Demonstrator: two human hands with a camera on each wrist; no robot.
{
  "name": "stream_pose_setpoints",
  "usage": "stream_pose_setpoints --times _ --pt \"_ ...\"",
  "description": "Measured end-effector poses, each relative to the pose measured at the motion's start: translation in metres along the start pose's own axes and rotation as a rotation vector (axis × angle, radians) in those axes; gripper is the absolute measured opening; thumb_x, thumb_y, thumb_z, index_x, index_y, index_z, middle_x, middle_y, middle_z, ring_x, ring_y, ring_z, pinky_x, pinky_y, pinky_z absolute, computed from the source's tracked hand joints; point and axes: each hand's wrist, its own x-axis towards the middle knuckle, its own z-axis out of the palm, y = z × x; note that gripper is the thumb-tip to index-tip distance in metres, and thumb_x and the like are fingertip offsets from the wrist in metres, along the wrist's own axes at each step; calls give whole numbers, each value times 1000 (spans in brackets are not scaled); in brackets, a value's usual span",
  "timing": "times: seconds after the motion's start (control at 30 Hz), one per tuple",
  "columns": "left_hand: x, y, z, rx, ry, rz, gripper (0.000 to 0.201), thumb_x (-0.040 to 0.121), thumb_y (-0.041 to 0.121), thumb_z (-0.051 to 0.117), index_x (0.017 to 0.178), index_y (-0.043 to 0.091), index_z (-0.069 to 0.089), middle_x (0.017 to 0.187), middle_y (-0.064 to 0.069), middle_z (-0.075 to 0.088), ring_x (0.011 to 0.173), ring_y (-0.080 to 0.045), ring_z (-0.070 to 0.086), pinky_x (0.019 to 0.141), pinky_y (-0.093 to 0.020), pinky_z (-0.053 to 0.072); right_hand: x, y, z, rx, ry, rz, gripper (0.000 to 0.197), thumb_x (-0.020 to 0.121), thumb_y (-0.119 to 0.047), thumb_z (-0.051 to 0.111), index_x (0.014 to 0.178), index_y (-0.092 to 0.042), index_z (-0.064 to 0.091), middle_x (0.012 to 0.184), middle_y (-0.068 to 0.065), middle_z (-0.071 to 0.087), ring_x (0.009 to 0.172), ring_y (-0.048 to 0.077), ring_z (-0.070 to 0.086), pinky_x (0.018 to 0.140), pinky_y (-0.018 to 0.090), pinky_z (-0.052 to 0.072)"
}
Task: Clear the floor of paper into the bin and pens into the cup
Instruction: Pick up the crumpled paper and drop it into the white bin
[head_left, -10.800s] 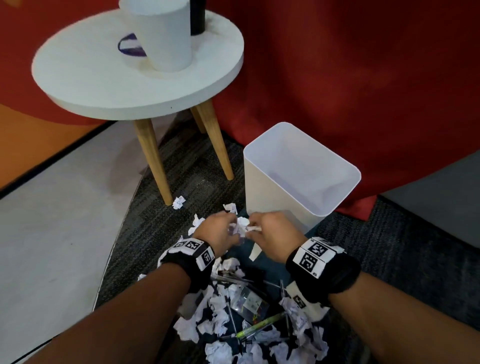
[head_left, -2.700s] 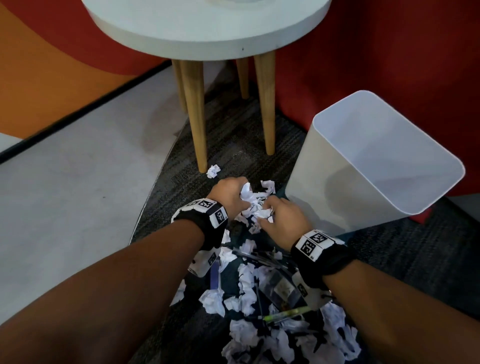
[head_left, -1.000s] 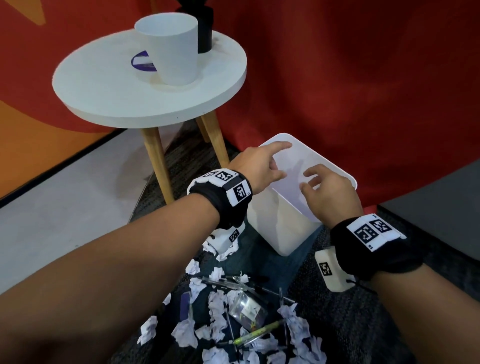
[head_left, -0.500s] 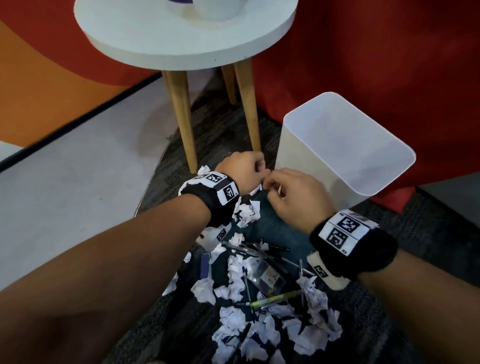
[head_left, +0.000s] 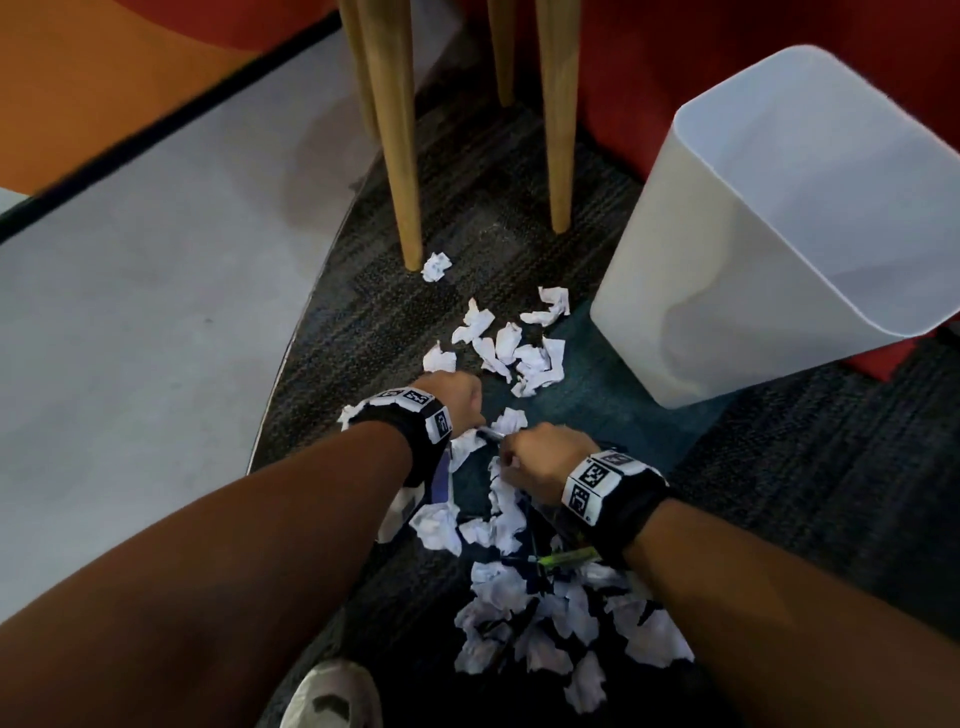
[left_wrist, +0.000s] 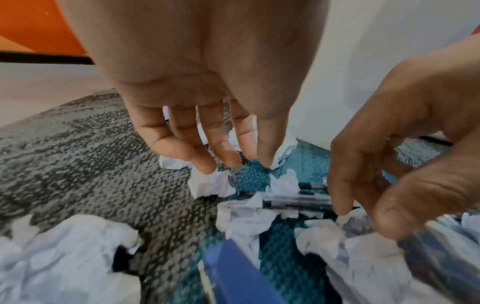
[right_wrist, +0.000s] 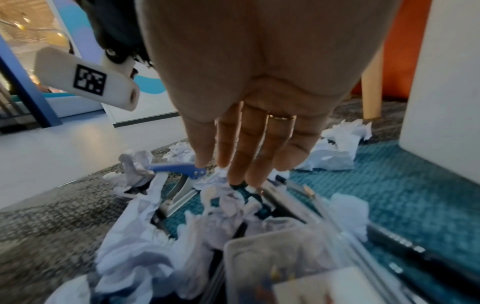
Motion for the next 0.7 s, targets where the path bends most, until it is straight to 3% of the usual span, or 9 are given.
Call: stream_pose_setpoints --times 0.2,0.37,0.5,0.6,0.7 --pt "11 -12 14 121 -5 19 24 89 29 62 109 18 57 114 -8 58 102 -29 55 76 -34 46 18 -15 35 14 -6 10 44 95 -44 51 131 -18 44 125 12 60 111 33 59 81 40 47" --pt "12 -9 27 248 -25 -9 41 83 40 69 114 21 51 119 -8 54 111 -32 50 88 -42 46 17 -16 52 -59 3 72 46 91 -17 54 133 -18 35 118 10 63 105 32 62 70 37 44" --pt "14 -6 29 284 -42 -9 41 85 29 68 120 19 49 119 -9 61 109 -32 57 92 -44 46 17 -8 44 2 21 48 43 87 -7 53 127 -19 43 112 12 64 99 32 63 79 43 55" --pt "13 -5 30 276 -28 -12 37 86 20 65 120 18 48 117 -10 63 107 -30 59 89 -42 45 17 0 38 139 108 22 34 85 -4 51 116 -19 49 111 9 61 98 32 62 82 42 54" --pt "11 -4 29 246 -9 -32 38 85 17 61 121 18 48 117 -11 62 105 -31 60 86 -39 45 19 7 33 261 235 -6 31 83 -2 54 110 -17 52 110 9 53 96 33 60 77 37 48"
